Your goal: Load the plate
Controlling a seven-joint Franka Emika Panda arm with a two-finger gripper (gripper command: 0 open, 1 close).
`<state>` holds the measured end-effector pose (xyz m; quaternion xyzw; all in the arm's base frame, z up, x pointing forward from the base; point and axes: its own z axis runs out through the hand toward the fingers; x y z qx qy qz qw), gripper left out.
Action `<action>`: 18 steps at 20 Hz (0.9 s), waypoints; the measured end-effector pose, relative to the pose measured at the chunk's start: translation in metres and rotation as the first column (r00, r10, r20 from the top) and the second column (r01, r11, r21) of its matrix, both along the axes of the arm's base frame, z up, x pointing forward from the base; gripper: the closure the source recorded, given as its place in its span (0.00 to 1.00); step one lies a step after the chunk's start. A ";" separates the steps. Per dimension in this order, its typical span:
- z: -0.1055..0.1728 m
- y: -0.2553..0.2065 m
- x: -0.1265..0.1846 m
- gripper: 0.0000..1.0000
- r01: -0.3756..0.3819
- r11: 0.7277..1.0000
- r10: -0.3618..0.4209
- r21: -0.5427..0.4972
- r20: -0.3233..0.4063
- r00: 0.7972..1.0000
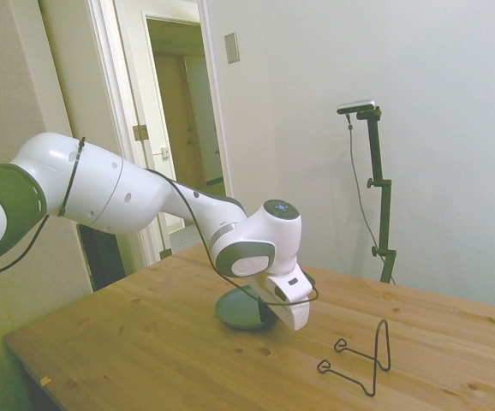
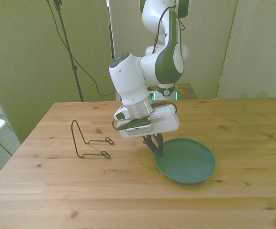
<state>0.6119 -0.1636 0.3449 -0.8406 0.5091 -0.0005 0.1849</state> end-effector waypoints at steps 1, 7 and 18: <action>0.001 0.000 0.000 1.00 0.000 1.000 0.000 0.000 0.002 1.000; 0.015 -0.001 -0.006 1.00 -0.009 1.000 0.009 -0.003 0.002 1.000; 0.153 0.003 -0.056 1.00 -0.071 0.974 0.068 -0.216 -0.019 0.998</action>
